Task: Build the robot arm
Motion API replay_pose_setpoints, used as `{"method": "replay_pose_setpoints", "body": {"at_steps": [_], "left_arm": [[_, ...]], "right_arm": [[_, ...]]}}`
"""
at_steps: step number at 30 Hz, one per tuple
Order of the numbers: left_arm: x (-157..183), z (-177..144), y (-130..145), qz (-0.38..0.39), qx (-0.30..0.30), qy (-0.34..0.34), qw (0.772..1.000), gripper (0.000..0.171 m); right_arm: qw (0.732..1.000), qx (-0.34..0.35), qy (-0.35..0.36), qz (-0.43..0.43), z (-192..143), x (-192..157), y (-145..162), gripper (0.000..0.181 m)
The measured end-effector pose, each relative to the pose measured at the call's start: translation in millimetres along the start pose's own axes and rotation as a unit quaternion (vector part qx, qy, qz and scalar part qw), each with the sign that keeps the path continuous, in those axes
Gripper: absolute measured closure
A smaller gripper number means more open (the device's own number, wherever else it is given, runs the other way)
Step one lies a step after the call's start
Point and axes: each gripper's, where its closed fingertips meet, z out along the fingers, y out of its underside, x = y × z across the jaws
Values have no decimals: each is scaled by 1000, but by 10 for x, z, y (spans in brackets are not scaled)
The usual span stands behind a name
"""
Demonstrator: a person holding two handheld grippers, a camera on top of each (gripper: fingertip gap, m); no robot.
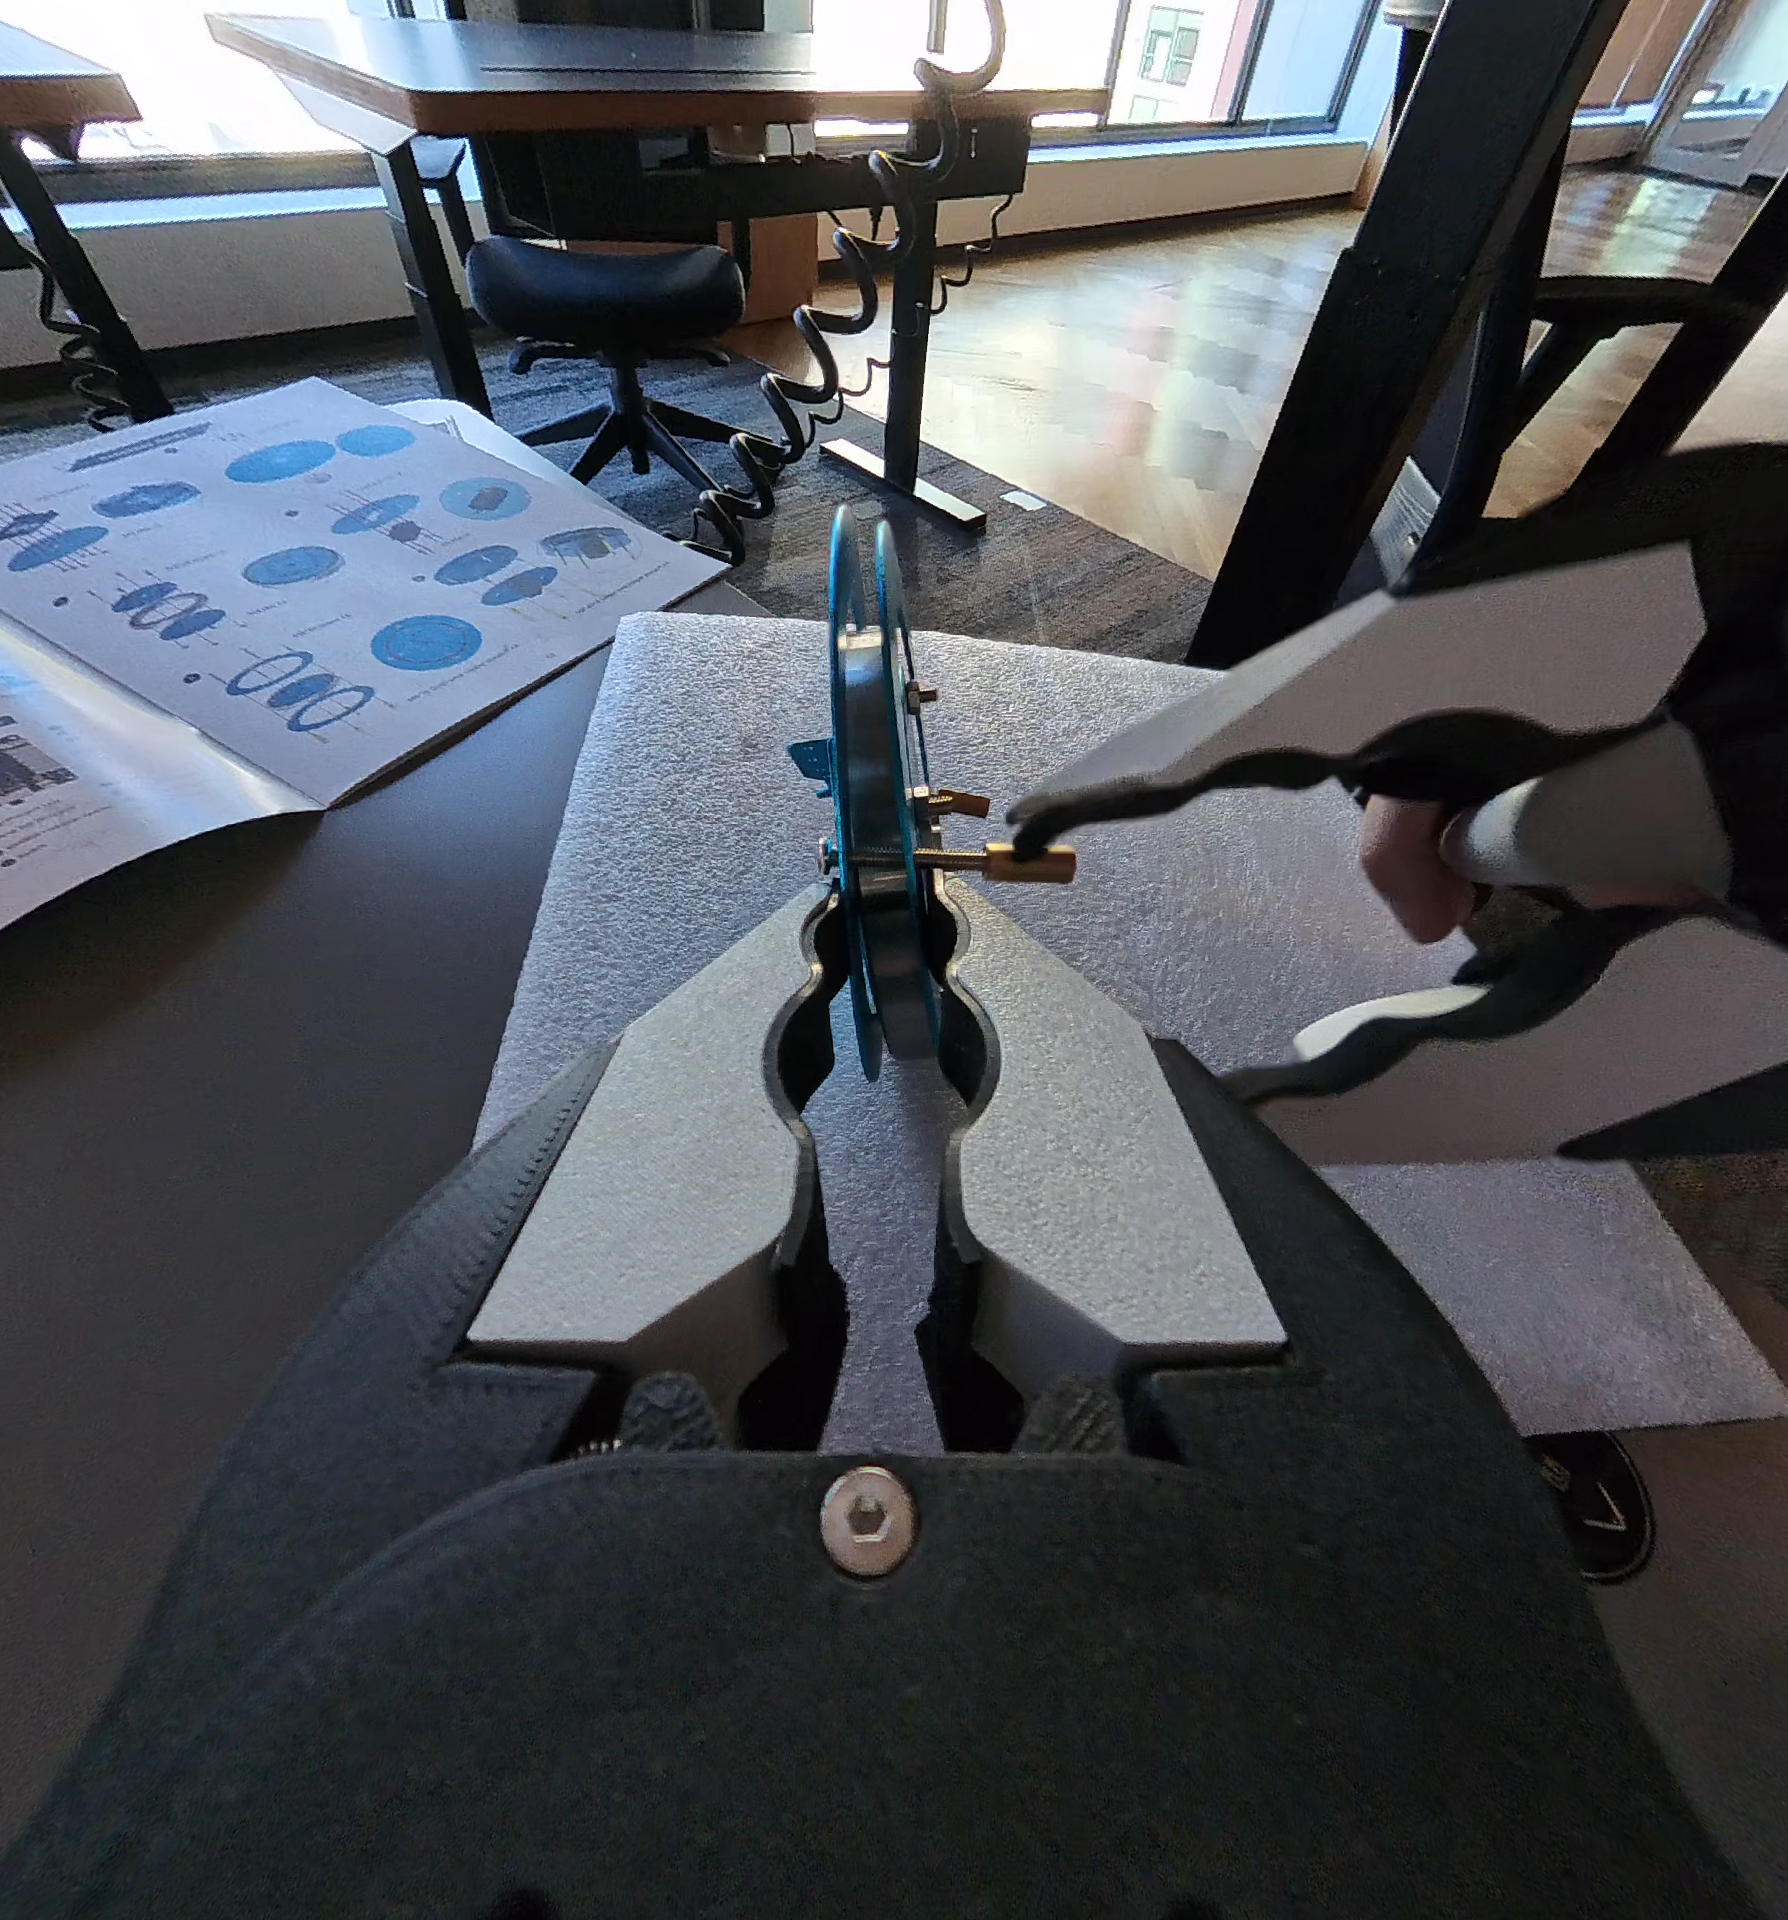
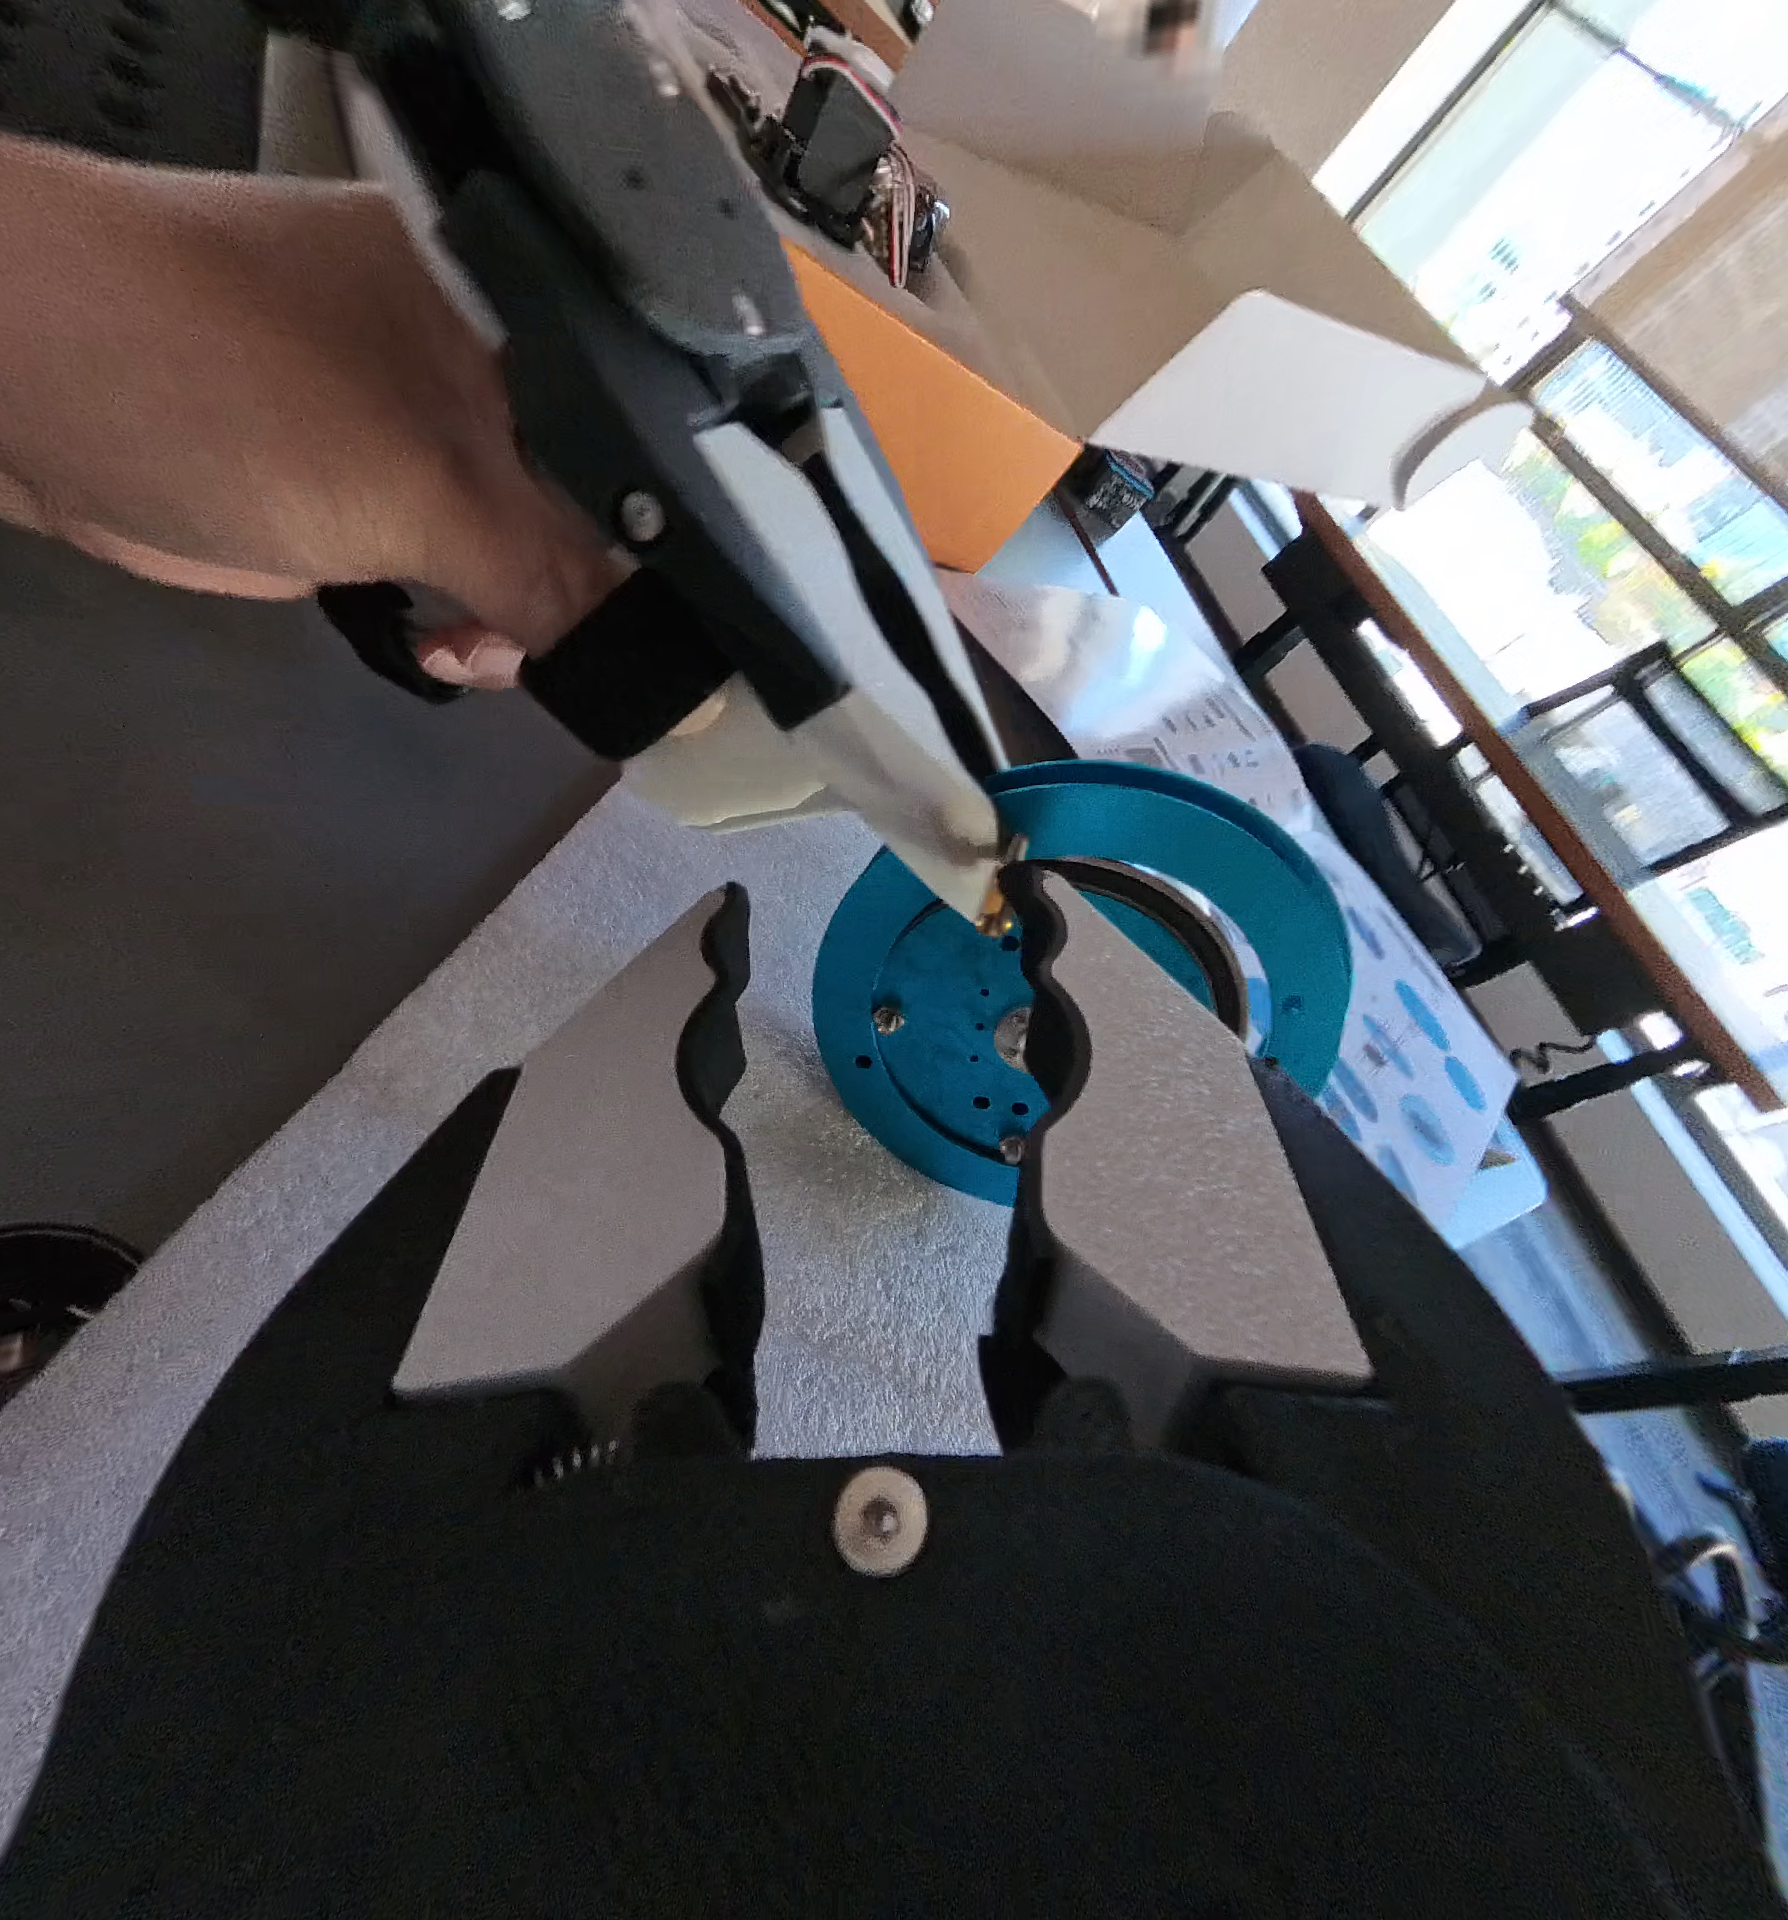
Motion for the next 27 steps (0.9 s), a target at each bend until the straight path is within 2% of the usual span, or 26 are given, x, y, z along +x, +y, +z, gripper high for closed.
{"method": "replay_pose_setpoints", "body": {"at_steps": [2, 4, 5, 7, 8, 11, 13, 15, 16, 18, 21, 23, 25, 27], "left_arm": [[6, 0, -1, 6, 0, -2, 1000, 159], [2, 0, -1, 1, 0, 0, 1000, 159], [-1, 0, -1, -1, 0, 0, 1000, 159], [-3, 1, 1, -1, -1, 0, 1000, 159], [0, -1, 1, -1, -1, 0, 1000, 159], [1, -1, 2, 0, 0, 0, 1000, 159], [-1, 1, 0, -2, 0, 1, 1000, 159], [-15, 2, 7, -5, -2, -2, 1000, 159], [-12, 1, 5, -11, -1, 3, 1000, 159], [-6, 1, 5, -7, -1, 2, 1000, 159], [10, 2, 3, 3, -1, 0, 1000, 159], [5, 2, 4, 0, -1, 1, 1000, 159], [3, 2, 5, -2, -1, 1, 1000, 159], [8, 0, 7, 0, -1, 0, 1000, 159]], "right_arm": [[1000, -1, 18, -2, -35, 105, -39, 129], [998, 16, 28, -47, -51, 91, -84, 130], [997, 0, 16, -73, -17, 18, -12, 130], [994, -53, 8, -98, 64, -46, 236, 120], [994, -61, -6, -94, 69, -89, 285, 130], [996, -25, 37, -72, 17, 32, 110, 127], [997, 5, 34, -71, 3, -6, -26, 128], [998, -10, 18, -51, 53, -52, 48, 119], [999, -16, 11, -37, 44, -35, 60, 127], [998, -57, 6, -1, 41, 47, 174, 125], [1000, 8, 18, -23, -3, 27, -17, 129], [997, -62, -4, -40, 72, -74, 252, 125], [997, -80, -3, -15, 38, -17, 409, 131], [997, -38, 55, 38, -90, 291, 410, 151]]}}
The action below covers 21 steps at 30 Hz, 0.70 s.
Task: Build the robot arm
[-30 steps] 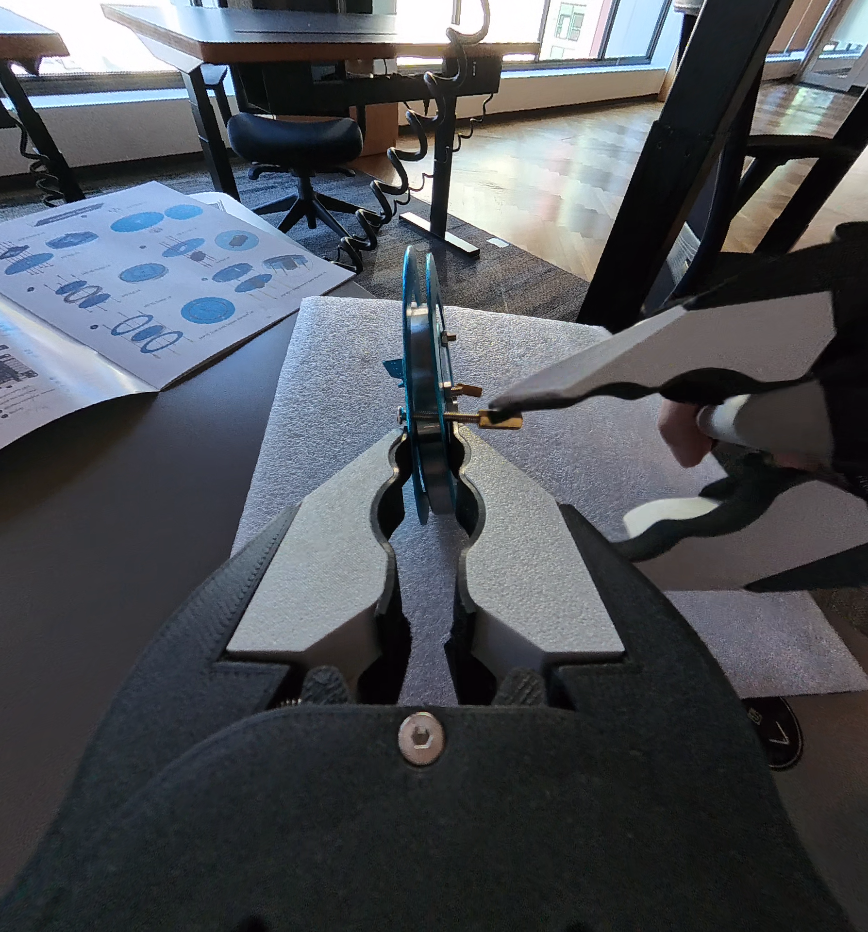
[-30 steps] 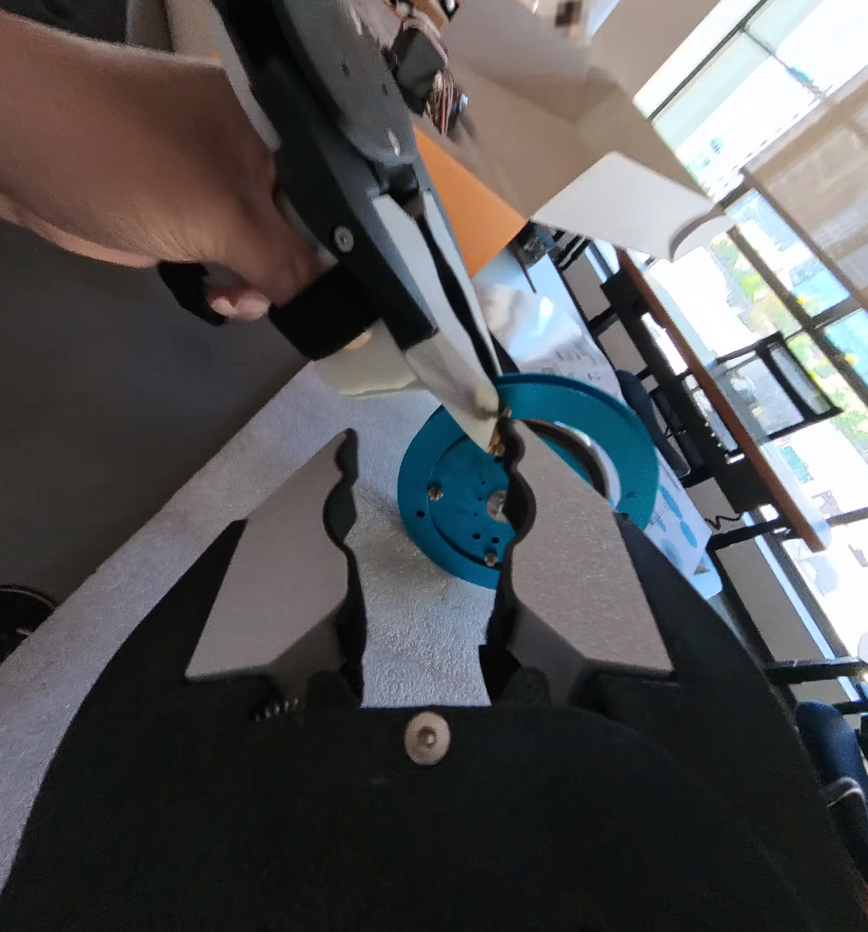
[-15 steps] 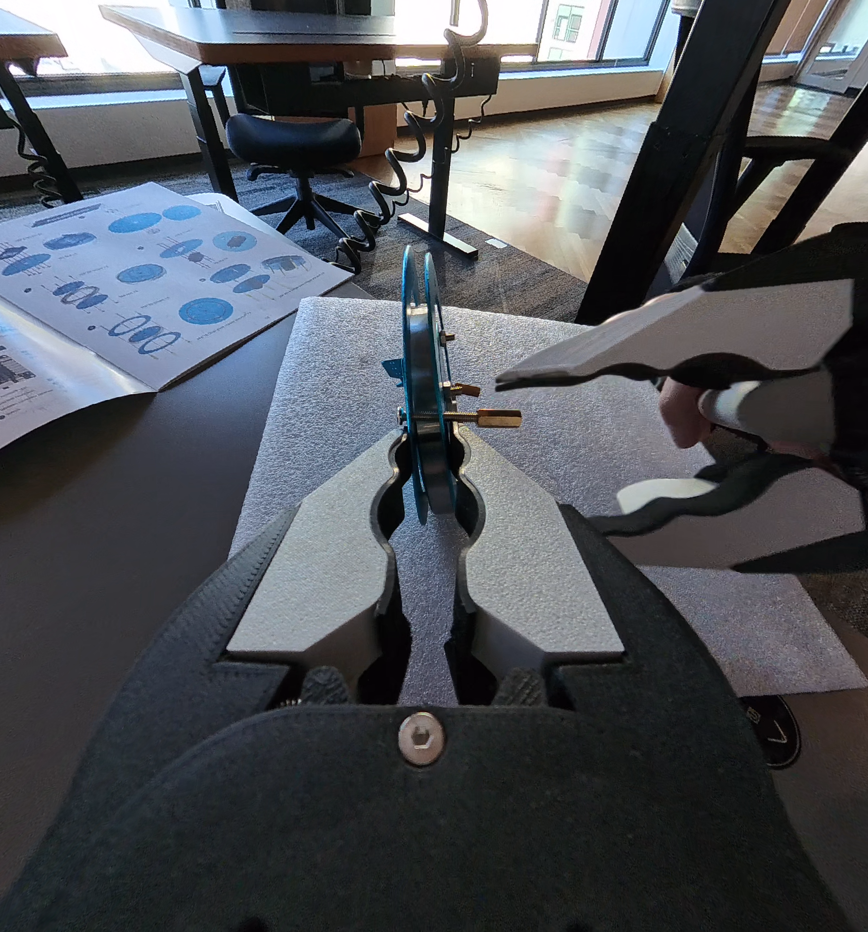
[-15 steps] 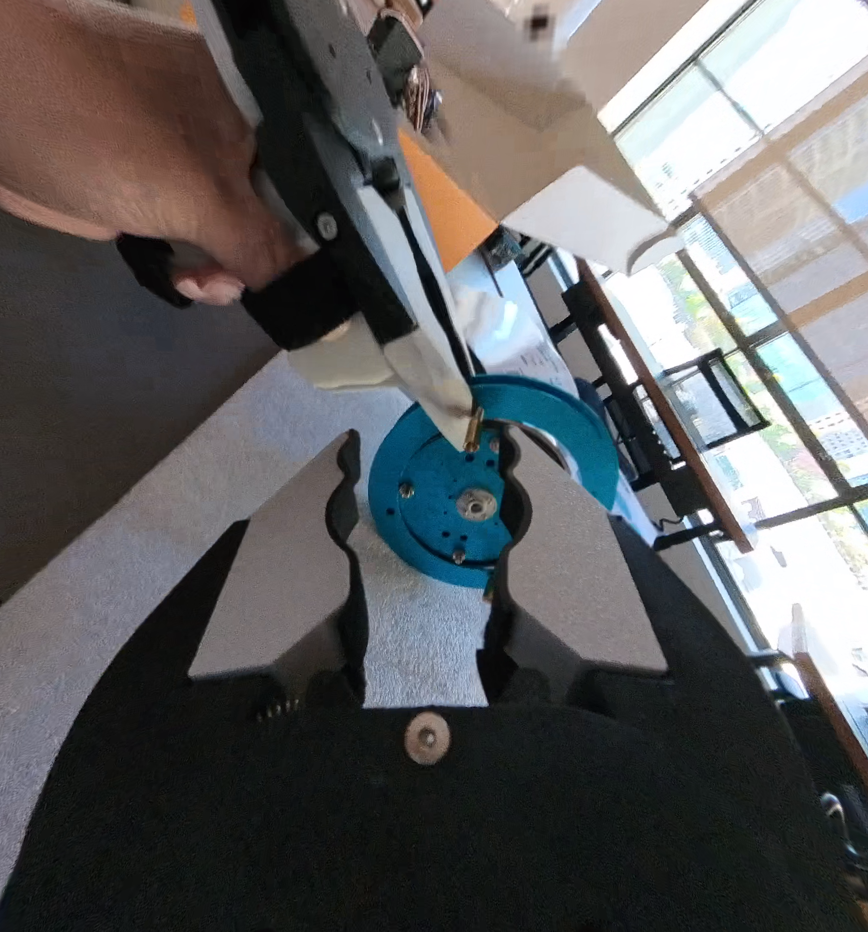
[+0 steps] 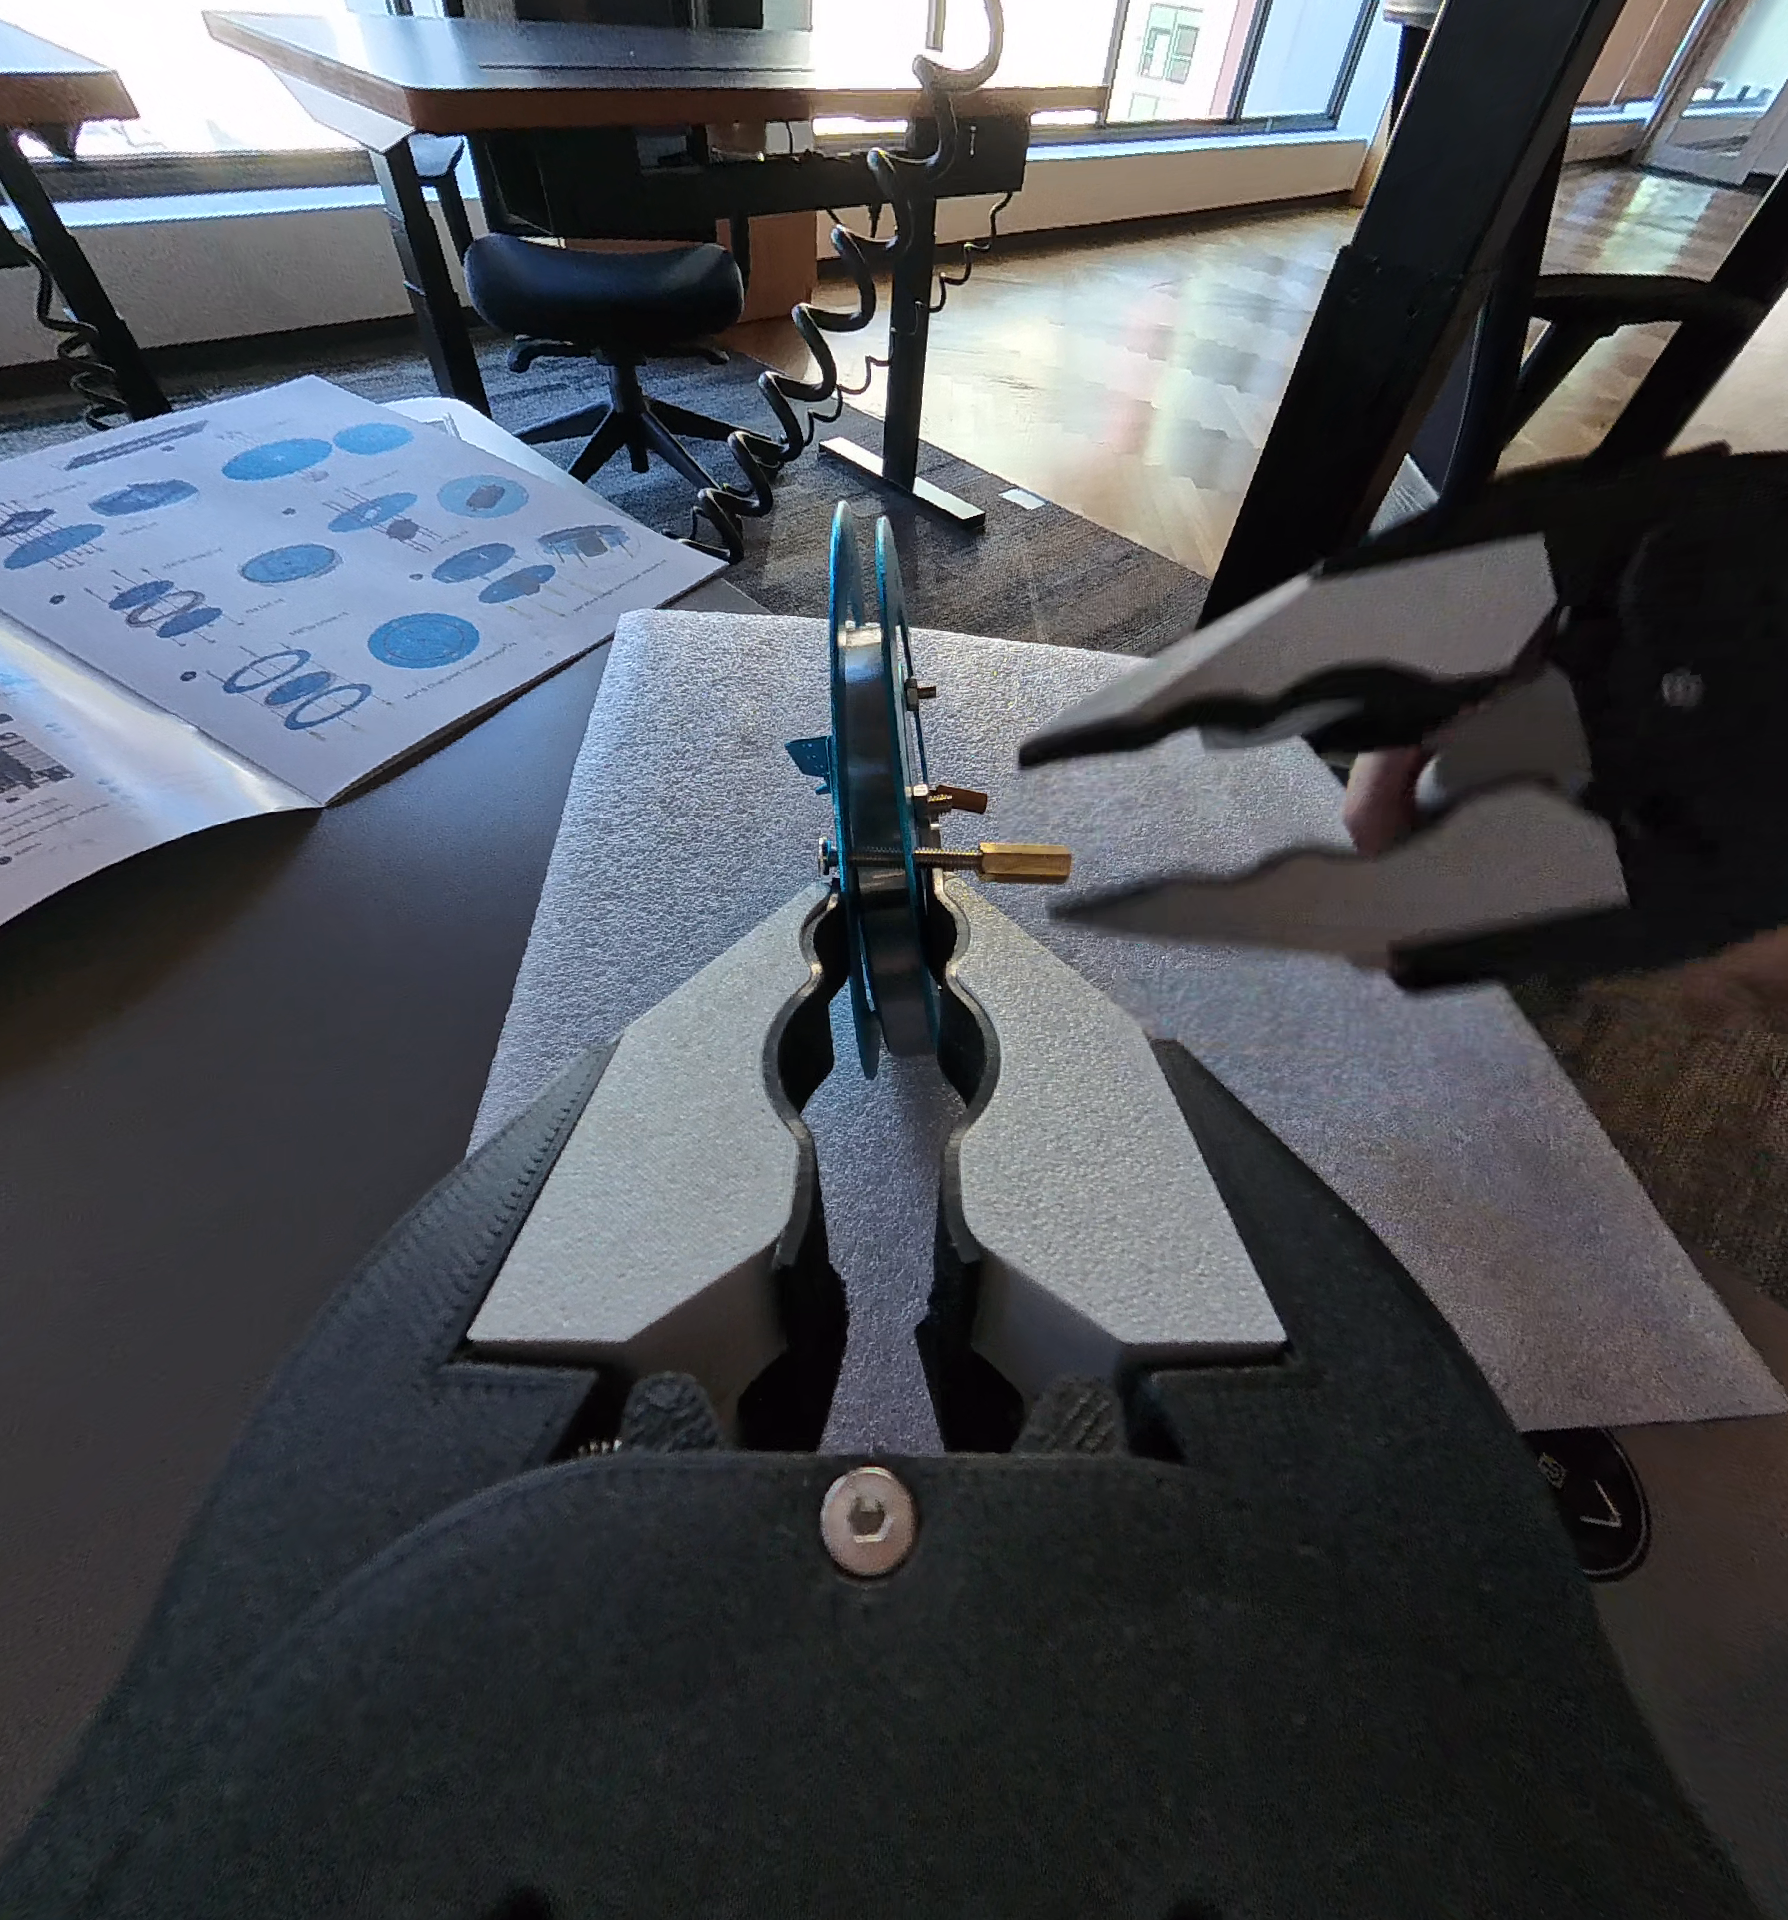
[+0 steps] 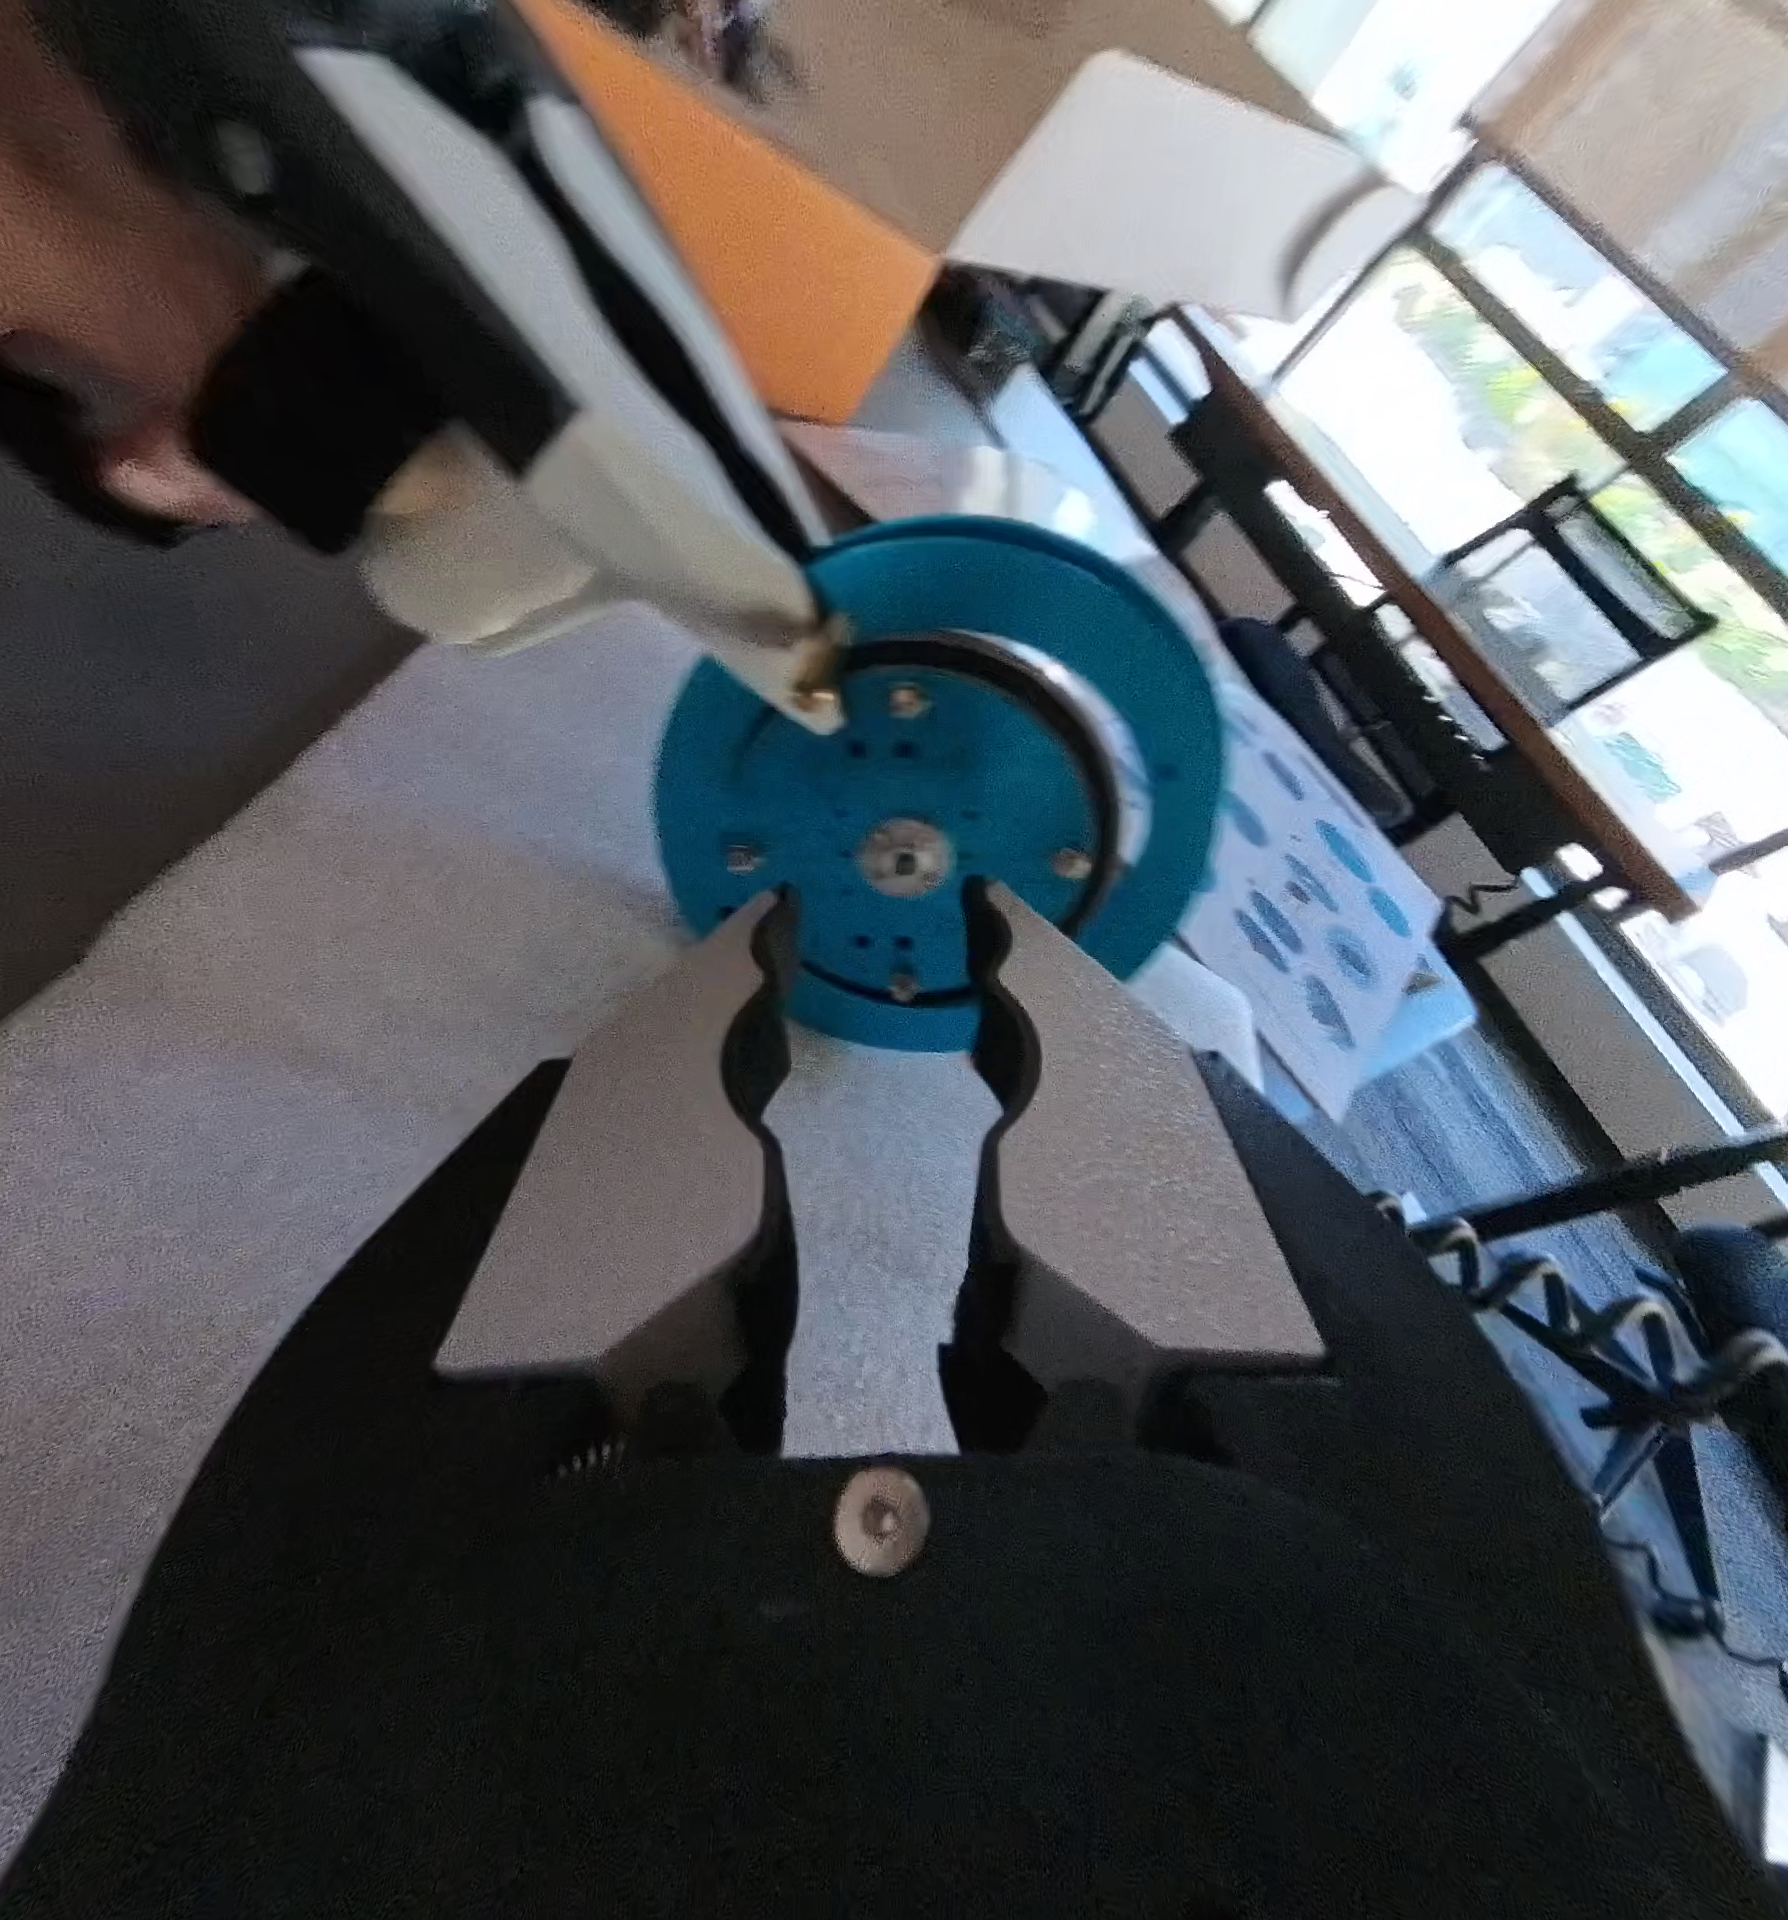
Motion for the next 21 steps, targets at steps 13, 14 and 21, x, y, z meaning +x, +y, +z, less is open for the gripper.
{"method": "replay_pose_setpoints", "body": {"at_steps": [13, 14, 21], "left_arm": [[-10, 4, -3, -3, 0, 1, 1000, 159], [-11, 5, -2, -3, 0, 1, 1000, 159], [-7, -4, 5, 0, -2, 0, 1000, 159]], "right_arm": [[994, -96, 32, 34, 167, 265, 572, 173], [994, -98, 27, 34, 175, 250, 571, 176], [982, -111, -28, 149, 172, 243, 566, 176]]}}
